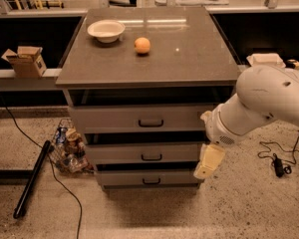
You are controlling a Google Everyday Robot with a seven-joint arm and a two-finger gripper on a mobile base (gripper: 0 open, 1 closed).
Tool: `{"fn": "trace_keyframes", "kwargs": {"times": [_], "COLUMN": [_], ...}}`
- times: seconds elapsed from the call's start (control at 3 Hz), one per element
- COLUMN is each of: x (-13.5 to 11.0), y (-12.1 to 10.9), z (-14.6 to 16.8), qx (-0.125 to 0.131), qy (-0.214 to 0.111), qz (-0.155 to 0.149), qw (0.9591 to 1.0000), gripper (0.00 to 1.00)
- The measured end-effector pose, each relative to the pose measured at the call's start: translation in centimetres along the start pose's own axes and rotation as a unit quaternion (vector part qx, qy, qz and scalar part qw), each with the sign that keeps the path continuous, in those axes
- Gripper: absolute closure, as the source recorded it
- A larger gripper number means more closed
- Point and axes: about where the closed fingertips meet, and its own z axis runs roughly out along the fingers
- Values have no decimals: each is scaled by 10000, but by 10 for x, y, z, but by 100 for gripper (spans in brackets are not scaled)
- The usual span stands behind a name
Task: Open bottom drawer
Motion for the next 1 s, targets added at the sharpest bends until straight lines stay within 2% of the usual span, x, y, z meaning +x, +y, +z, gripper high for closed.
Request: {"fn": "trace_keyframes", "kwargs": {"times": [0.33,0.67,1.0], "x": [6,23,39], "y": [-4,-8,-15], "z": [13,72,146], "qx": [-83,-227,-287], "qy": [-14,164,205], "qz": [55,44,-135], "qw": [9999,9996,9993], "gripper": [0,0,0]}}
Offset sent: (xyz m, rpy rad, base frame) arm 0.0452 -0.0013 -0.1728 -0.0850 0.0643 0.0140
